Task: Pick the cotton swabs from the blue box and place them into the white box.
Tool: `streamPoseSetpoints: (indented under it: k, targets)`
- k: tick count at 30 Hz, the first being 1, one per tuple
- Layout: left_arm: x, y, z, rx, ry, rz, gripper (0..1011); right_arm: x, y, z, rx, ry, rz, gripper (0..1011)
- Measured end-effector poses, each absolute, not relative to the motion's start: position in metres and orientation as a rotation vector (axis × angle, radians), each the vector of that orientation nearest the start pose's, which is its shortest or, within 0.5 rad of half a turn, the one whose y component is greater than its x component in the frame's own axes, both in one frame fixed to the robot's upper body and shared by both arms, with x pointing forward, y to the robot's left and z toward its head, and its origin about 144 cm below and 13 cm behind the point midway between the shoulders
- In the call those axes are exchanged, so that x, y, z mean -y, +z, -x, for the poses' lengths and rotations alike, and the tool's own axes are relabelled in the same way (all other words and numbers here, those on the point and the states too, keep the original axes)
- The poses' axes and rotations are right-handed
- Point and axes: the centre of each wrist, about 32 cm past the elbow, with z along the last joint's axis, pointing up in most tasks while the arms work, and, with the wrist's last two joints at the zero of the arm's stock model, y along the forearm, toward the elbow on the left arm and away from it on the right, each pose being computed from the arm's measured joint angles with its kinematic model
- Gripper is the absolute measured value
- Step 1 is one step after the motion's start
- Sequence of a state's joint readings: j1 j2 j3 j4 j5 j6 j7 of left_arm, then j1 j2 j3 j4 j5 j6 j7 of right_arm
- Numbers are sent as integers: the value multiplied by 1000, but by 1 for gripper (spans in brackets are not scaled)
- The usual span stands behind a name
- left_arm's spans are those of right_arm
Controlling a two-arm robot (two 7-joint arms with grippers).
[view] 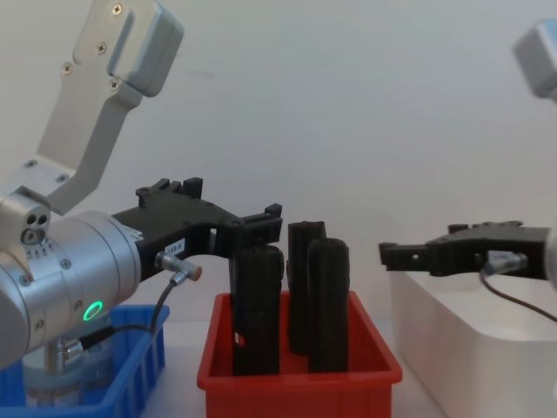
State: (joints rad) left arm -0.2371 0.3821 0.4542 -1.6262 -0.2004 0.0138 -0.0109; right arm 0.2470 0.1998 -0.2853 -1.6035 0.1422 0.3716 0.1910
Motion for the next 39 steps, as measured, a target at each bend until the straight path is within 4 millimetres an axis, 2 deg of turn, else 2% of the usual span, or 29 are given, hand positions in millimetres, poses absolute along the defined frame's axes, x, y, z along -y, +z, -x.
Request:
streamPoseSetpoints:
  k: [19,39]
  targets:
    - [-198,1204,-492,268,1124,-61,1003,146,1235,-556,-15,-1121,400,1001]
    - [-198,1204,-492,268,1124,-61,1003,125,1237,-576,-98,-1139,425,1001]
